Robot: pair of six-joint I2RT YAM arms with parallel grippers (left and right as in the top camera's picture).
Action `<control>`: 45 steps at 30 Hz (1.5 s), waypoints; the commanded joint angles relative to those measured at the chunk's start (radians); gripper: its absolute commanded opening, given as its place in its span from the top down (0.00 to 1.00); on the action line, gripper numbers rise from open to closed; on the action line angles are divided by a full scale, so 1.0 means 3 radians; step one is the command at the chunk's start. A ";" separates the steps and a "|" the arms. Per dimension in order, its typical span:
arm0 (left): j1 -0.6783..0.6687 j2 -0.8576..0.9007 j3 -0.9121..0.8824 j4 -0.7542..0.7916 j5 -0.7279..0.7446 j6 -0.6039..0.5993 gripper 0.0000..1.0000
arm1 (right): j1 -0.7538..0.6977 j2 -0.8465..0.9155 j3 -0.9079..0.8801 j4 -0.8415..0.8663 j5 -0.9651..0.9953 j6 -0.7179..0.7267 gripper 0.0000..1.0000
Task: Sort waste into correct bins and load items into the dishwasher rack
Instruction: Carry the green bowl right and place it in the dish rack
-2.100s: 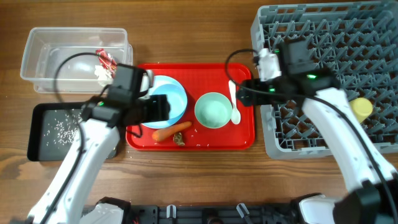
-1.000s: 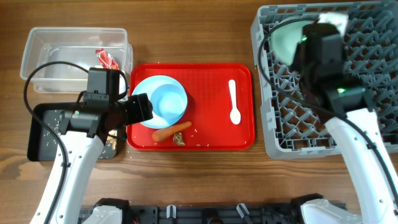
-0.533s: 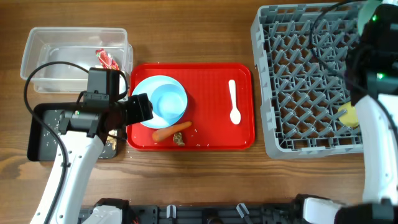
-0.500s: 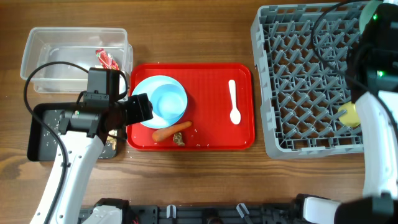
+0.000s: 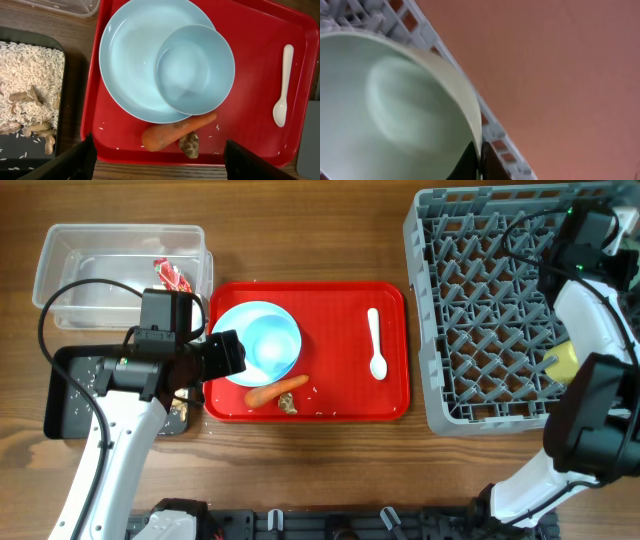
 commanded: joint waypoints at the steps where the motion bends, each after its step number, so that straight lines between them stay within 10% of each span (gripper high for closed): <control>1: 0.0020 -0.0027 0.0010 0.0009 -0.0015 -0.0097 0.17 | 0.0111 0.0107 0.0003 -0.0313 -0.0140 0.0547 0.96; 14: 0.0020 -0.0027 0.0010 0.0008 -0.0018 -0.0095 0.17 | 0.0404 0.0070 0.0003 -0.1494 -0.1011 0.0862 0.90; 24: 0.0020 -0.0027 0.0010 0.0008 -0.0018 -0.0094 0.17 | 0.0465 -0.1001 0.0006 -0.1644 -0.2581 0.0640 0.22; 30: 0.0020 -0.0027 0.0010 0.0006 -0.0018 -0.0094 0.12 | 0.0779 -0.1362 0.0005 -0.1742 -0.4308 0.0813 0.22; 45: 0.0020 -0.0027 0.0010 -0.0009 -0.0018 -0.0093 0.07 | 0.2332 -0.0169 0.0001 -0.2103 -0.3235 0.1837 0.21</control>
